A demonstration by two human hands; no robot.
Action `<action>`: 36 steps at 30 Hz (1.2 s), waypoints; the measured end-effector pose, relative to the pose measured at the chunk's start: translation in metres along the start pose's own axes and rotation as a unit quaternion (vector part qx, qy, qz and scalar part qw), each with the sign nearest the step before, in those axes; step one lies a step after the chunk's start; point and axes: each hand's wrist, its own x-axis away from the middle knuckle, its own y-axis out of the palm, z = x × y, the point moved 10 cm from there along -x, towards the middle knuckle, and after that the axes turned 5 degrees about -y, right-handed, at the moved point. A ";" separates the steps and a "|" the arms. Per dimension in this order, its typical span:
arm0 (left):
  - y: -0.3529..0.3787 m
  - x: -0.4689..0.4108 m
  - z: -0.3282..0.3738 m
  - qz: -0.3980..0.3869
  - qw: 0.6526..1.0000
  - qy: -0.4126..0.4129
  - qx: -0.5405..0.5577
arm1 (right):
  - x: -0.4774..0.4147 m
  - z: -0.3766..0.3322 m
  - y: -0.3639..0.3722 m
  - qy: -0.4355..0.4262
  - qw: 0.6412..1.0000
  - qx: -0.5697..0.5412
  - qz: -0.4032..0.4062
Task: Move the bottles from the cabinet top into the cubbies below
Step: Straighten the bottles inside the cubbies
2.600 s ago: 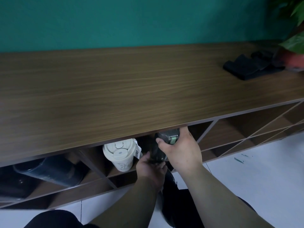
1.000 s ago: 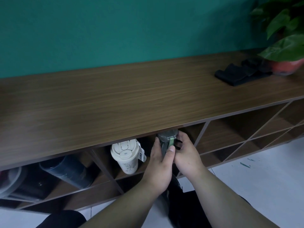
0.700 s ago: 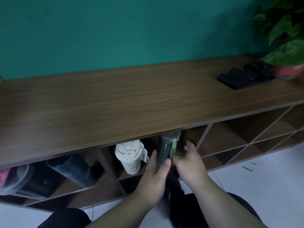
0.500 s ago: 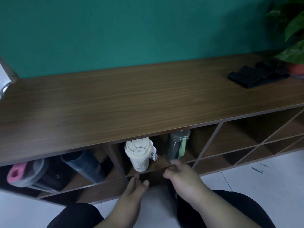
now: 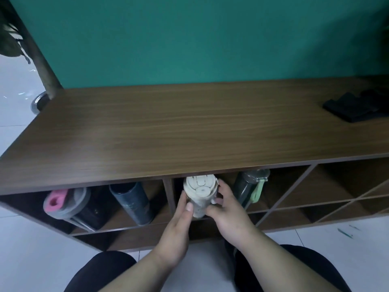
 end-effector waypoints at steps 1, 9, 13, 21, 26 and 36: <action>-0.001 -0.001 -0.001 0.001 1.000 -0.003 -0.002 | 0.000 0.001 0.001 0.004 1.000 0.000 -0.001; -0.033 0.002 -0.045 0.038 0.995 -0.078 0.041 | 0.027 0.019 0.018 0.139 0.987 0.083 -0.024; -0.083 0.036 -0.051 0.113 0.986 -0.111 0.051 | 0.028 0.008 0.081 0.121 0.975 0.119 -0.145; -0.169 0.069 -0.011 0.178 0.980 -0.022 0.080 | 0.004 -0.042 0.158 0.029 0.992 -0.020 -0.121; -0.173 0.055 -0.002 0.179 0.982 -0.007 0.054 | -0.004 -0.051 0.170 -0.017 0.997 0.007 -0.070; -0.171 0.038 -0.019 0.177 0.981 -0.044 0.072 | -0.014 -0.043 0.177 -0.019 0.998 0.020 -0.060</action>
